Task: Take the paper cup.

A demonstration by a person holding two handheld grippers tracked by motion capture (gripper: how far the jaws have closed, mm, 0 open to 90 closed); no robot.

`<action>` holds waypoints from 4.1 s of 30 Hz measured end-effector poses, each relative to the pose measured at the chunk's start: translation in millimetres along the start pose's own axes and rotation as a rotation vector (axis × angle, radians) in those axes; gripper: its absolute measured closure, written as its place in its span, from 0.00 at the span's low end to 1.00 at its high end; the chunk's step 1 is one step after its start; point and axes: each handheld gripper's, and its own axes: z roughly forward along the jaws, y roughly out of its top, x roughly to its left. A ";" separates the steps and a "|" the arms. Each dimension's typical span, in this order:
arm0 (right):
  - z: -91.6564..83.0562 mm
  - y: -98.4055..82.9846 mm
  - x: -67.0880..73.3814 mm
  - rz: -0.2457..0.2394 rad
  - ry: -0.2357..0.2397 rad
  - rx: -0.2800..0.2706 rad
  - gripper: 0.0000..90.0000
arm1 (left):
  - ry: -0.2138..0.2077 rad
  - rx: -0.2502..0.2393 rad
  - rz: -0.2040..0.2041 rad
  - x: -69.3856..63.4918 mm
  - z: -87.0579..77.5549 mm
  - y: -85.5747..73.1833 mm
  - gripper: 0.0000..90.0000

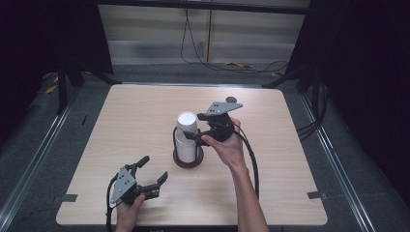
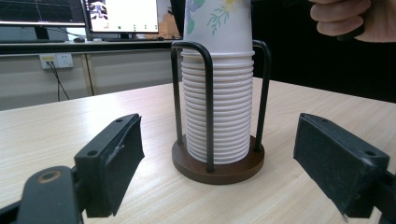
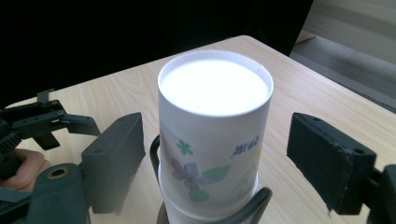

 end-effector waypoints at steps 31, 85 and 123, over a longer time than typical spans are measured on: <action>18.2 18.2 -3.0 0.000 0.050 0.060 0.36 | 0.004 -0.002 0.001 0.1 -0.1 -0.2 0.17; -21.4 22.3 -9.4 0.050 0.070 -0.262 0.39 | -0.001 -0.001 0.004 0.0 -0.1 -0.1 0.17; -79.3 -8.7 -17.2 0.108 0.068 -0.431 0.40 | -0.004 0.000 -0.012 1.6 0.6 0.0 0.17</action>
